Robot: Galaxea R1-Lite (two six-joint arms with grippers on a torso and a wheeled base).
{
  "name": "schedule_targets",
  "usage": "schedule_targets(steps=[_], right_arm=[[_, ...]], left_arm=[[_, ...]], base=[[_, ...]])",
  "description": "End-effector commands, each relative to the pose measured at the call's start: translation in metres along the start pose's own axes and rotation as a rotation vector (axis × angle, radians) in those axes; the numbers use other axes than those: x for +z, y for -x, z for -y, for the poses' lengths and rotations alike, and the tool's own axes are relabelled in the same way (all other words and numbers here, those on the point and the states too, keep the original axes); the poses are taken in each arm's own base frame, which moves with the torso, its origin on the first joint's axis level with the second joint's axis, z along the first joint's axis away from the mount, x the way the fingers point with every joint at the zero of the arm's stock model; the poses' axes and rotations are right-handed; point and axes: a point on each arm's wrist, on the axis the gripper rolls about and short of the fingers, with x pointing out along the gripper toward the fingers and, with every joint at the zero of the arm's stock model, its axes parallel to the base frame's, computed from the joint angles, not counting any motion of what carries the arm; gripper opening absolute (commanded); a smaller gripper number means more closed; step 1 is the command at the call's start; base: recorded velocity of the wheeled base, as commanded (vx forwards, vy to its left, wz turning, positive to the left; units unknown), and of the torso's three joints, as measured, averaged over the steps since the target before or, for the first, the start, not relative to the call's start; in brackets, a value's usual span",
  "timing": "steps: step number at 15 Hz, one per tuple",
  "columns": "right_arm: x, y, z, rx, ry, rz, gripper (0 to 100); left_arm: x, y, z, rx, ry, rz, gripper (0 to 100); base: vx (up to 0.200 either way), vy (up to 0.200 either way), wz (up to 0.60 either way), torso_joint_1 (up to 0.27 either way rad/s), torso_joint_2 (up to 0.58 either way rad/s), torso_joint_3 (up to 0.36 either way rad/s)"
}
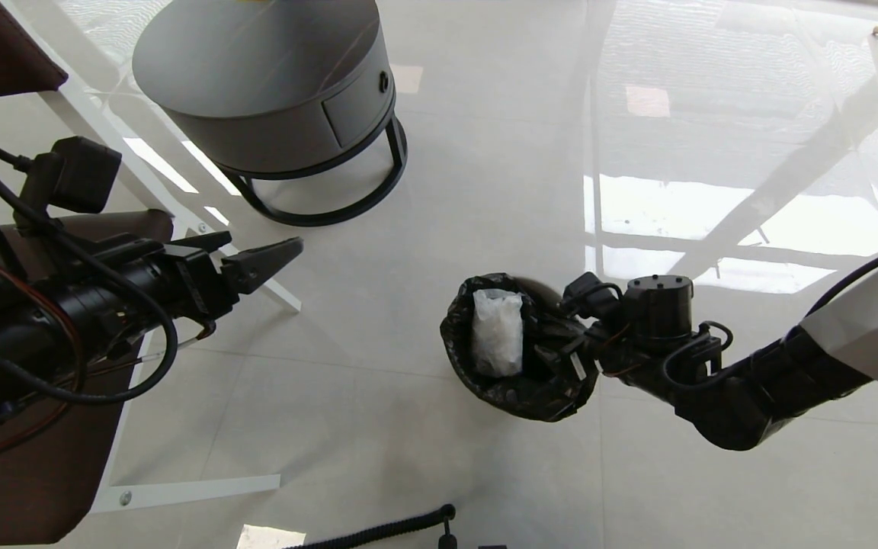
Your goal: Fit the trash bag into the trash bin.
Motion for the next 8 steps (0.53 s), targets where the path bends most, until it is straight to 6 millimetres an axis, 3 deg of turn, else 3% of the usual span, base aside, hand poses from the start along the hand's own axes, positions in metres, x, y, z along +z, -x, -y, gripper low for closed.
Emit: schedule_targets(steps=[1,8], right_arm=[[-0.010,-0.014,-0.004,-0.029,0.025,-0.035,100],[-0.026,-0.029,-0.009,-0.058,0.072,-0.083,100]], left_arm=[[0.000,0.000,0.000,0.000,0.001,-0.002,100],[0.000,0.000,0.000,-0.002,0.001,-0.002,100]], base=[[0.000,0.000,0.00,0.000,0.00,0.000],[0.000,0.000,0.00,0.000,0.00,0.000]])
